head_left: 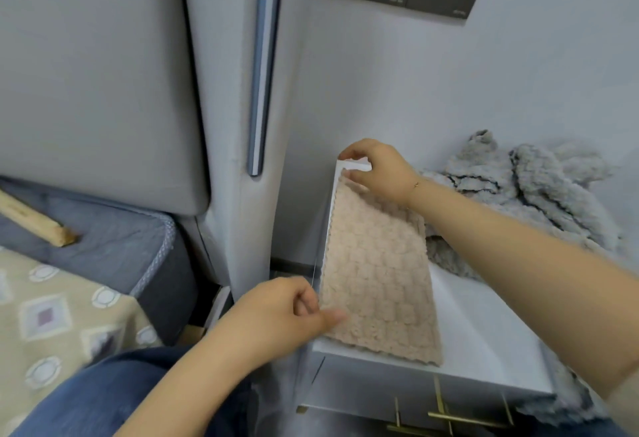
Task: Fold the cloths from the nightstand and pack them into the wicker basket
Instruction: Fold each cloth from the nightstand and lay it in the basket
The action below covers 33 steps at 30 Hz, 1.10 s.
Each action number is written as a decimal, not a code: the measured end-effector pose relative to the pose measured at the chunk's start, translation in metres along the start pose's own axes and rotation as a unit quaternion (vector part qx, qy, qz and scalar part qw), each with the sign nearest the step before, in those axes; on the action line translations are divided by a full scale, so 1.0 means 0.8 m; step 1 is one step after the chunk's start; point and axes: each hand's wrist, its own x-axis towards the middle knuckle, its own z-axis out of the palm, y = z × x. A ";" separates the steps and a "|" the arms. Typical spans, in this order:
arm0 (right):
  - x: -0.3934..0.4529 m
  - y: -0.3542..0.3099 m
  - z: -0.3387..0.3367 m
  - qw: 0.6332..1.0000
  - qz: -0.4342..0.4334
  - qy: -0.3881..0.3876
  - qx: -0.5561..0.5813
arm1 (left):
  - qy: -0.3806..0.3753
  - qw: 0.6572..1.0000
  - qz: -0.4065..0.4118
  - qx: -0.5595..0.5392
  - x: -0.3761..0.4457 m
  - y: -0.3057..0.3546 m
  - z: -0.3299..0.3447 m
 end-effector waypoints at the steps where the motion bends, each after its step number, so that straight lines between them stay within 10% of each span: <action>1: -0.013 -0.006 -0.007 1.000 -0.017 0.007 0.011 | 0.027 1.000 -0.001 0.012 0.000 -0.001 -0.003; 7: -0.144 -0.026 -0.042 0.995 -0.086 -0.045 0.015 | 0.145 0.974 0.172 0.015 -0.001 0.005 0.008; 12: -0.257 -0.006 -0.028 0.995 -0.078 -0.014 0.057 | 0.078 0.920 0.349 0.162 -0.005 0.001 0.024; 33: -0.334 0.007 0.049 0.975 -0.168 0.135 -0.043 | 0.074 0.909 0.330 0.245 -0.012 -0.031 0.052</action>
